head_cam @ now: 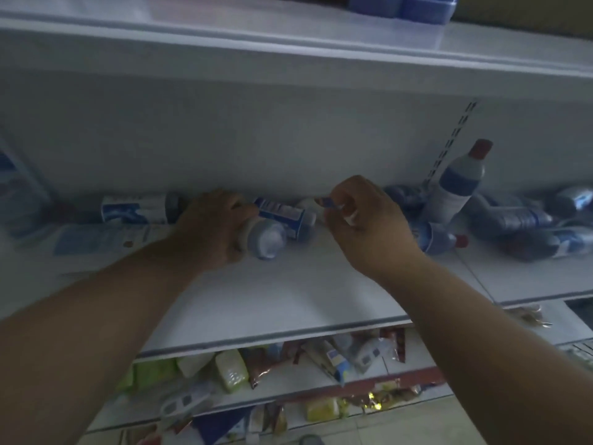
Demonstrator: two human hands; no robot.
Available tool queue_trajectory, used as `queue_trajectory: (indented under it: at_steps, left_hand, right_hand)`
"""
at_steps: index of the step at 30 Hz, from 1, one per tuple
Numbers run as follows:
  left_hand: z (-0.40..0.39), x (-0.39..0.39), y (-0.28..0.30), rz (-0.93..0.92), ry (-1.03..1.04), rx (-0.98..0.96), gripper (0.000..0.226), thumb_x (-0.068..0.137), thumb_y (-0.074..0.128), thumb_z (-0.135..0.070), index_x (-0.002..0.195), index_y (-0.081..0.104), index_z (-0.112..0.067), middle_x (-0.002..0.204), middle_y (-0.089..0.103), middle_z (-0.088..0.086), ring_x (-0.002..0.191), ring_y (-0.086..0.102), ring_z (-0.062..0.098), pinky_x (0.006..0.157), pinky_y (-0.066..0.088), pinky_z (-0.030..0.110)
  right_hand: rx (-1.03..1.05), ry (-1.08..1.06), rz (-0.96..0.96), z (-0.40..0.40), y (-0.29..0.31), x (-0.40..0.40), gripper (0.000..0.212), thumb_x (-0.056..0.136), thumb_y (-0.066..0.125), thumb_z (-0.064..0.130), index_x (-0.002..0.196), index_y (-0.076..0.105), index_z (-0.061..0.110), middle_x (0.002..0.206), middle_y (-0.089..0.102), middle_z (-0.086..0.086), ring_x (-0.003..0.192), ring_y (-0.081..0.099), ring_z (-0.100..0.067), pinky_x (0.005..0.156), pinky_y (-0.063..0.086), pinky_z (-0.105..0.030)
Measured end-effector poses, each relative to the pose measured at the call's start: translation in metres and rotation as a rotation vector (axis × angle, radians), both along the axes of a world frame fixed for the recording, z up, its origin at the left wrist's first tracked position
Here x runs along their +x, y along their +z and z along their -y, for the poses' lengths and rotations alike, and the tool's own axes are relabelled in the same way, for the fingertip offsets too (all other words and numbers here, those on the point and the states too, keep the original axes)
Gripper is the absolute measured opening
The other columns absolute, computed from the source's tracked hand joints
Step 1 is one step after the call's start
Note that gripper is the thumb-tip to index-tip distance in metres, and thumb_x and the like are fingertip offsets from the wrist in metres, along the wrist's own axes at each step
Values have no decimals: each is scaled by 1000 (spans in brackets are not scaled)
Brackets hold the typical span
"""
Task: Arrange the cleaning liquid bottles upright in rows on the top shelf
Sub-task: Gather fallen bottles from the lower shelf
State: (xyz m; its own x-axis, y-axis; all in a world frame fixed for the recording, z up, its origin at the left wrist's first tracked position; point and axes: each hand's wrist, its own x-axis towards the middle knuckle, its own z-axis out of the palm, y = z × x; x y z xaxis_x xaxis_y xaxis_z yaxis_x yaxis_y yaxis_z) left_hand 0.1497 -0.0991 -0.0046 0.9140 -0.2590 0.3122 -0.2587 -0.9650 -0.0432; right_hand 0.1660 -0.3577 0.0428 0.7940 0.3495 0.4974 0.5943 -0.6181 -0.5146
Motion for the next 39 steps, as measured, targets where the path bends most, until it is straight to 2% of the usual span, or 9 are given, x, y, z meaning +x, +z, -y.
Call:
queue_trajectory:
  at_steps: [4,7,9,11,14,19,23,29,39]
  left_hand:
    - [29,-46,16,88,114,-425,47,57,80,-38,97,65,-18,95,65,7,91,57,26,75,40,34]
    - [59,-85,26,102,305,-822,43,60,87,-35,85,51,-39,83,55,-23,78,53,-7,71,42,19]
    - [75,-103,26,174,392,-1105,52,62,95,-29,90,54,-42,80,62,-30,80,56,-23,69,40,-1]
    - [87,-119,25,208,451,-1295,54,53,94,-37,96,62,-37,85,70,-29,86,62,-19,74,46,2]
    - [98,-132,26,227,481,-1414,50,47,97,-37,92,75,-33,94,76,-17,92,72,3,82,56,29]
    - [103,-148,17,226,506,-1453,45,58,92,-12,94,74,-30,96,77,-8,93,73,11,81,60,31]
    - [97,-154,13,272,448,-1577,51,54,86,-28,102,70,-21,99,77,-1,93,74,17,74,58,24]
    - [79,-164,9,262,322,-1733,35,57,77,-33,91,75,-41,93,77,-5,91,74,16,74,58,27]
    - [55,-180,5,92,310,-1758,75,49,78,-35,116,58,-10,98,73,11,91,72,29,78,59,42]
  right_hand:
    - [-39,56,-55,-4,-12,38,12,91,63,13,88,51,15,87,50,2,65,41,-8,55,29,-17]
    - [-203,134,-191,-23,-25,62,8,95,57,20,96,51,16,98,50,0,83,48,-17,62,24,-25]
    - [-356,166,-217,-44,-35,76,28,94,48,33,109,54,11,109,54,-8,101,52,-26,72,27,-28]
    - [-517,187,-190,-64,-43,82,49,89,40,42,126,49,10,127,53,-15,118,49,-34,92,37,-37]
    - [-687,154,-186,-80,-56,79,59,98,48,35,148,32,10,148,42,-16,135,41,-36,109,32,-46]
    - [-839,109,-62,-86,-71,67,64,91,60,31,143,34,7,141,43,-19,129,45,-37,106,37,-43]
    - [-942,122,-58,-91,-82,65,78,90,56,38,149,23,-1,146,41,-22,130,45,-38,107,37,-44]
    - [-719,101,-189,-74,-80,44,70,90,57,42,146,31,8,140,50,-15,123,52,-33,95,45,-36]
    - [-42,5,-425,-24,-48,-96,57,86,69,46,133,42,26,102,61,10,82,62,-10,64,51,-25]
